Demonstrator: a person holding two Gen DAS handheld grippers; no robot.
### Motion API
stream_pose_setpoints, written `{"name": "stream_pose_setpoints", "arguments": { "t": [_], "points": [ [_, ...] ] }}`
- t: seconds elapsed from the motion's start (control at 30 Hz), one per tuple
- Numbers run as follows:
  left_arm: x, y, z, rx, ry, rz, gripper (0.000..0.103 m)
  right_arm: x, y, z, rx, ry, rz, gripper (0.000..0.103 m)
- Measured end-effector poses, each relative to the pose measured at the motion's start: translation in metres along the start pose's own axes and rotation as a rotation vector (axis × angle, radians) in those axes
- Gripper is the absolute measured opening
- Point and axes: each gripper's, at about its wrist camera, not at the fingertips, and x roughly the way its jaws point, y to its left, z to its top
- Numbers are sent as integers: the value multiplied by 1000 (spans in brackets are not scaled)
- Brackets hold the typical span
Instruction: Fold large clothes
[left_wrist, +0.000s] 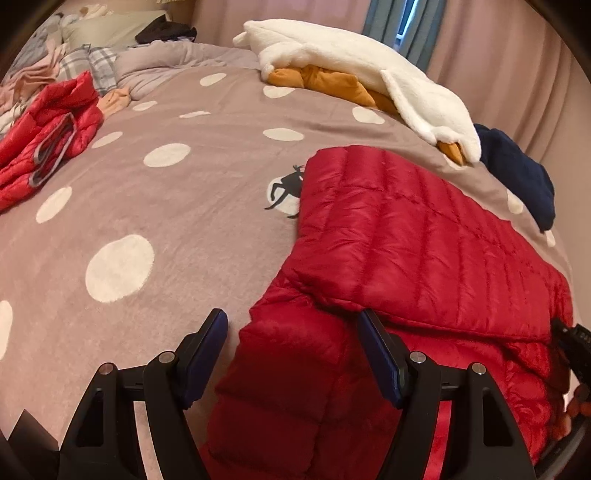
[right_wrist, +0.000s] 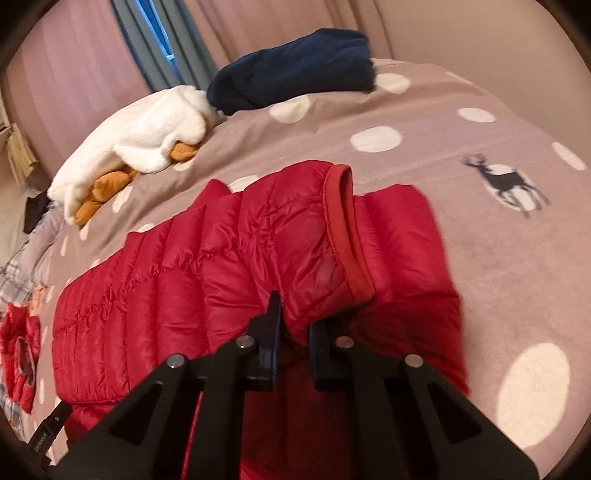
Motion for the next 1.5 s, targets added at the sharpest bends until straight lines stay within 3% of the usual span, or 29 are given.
{"name": "stream_pose_setpoints", "arguments": {
  "t": [0.2,0.4,0.5,0.57,0.63,0.7,0.77,0.87,0.9,0.97,1.03,1.1,1.2,1.37,1.5],
  "points": [
    [5,5,-3,-21,6,47,72,-32,-23,-1,30,-46,-123,11],
    [15,16,-3,-78,51,37,72,-22,-40,-18,15,29,-203,17],
    [8,12,-2,-56,32,51,72,-32,-27,-16,-44,37,-250,31],
    [0,12,-1,-50,7,27,72,-43,-19,-14,-77,35,-300,46],
    [-9,11,1,-45,-23,-33,72,-58,-12,-15,-114,3,-335,46],
    [-13,9,2,-25,-45,-64,72,-70,-9,-15,-134,-29,-318,46],
    [-6,4,0,1,-30,-35,72,-77,-7,-18,-143,-49,-272,46],
    [30,1,-9,20,100,19,72,-50,-12,-26,-112,34,-236,47],
    [30,-2,-10,34,53,36,72,-36,-17,-31,-90,73,-235,48],
    [25,-11,-10,64,40,86,72,-24,-21,-35,-74,85,-248,48],
    [16,-11,-11,60,27,72,72,-38,-15,-30,-71,67,-256,49],
    [1,3,-13,-25,31,11,72,-61,-14,-28,-55,29,-176,54],
    [-24,33,-19,-140,38,-67,72,-100,-29,-35,30,-17,-87,70],
    [-49,81,-47,-220,43,4,72,-151,-61,-65,122,-50,-70,72],
    [-66,118,-69,-296,65,-79,72,-168,-80,-107,139,-13,-78,72]
  ]
}}
